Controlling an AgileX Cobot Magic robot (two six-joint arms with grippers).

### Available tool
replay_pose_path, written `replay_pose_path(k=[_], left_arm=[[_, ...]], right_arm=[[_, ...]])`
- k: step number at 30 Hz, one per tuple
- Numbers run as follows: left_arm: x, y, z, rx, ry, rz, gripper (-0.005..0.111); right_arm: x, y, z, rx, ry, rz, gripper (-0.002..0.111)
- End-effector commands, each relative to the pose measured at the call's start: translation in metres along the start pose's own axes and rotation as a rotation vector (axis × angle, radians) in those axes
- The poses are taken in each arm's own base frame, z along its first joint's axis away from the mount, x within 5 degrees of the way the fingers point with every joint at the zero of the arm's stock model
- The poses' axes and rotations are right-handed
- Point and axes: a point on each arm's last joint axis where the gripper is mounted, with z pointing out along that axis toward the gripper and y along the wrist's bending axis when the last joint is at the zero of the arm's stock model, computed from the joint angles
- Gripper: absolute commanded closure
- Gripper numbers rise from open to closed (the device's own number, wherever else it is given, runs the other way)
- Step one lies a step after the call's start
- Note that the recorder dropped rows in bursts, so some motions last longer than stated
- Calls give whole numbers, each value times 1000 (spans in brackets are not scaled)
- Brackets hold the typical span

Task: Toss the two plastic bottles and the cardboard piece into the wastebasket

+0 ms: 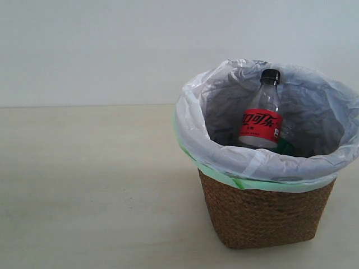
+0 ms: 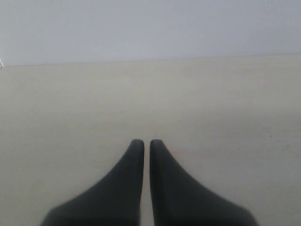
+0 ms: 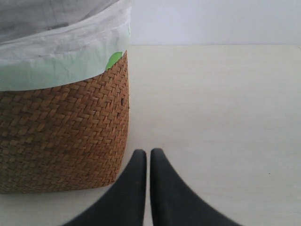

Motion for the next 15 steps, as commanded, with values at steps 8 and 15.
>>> replay_pose_path(k=[8, 15], left_arm=[[0, 0, 0, 0, -13, -6, 103], [0, -2, 0, 36, -15, 4, 103]], right_arm=[[-1, 0, 0, -1, -14, -2, 108], [-1, 0, 0, -1, -14, -2, 108]])
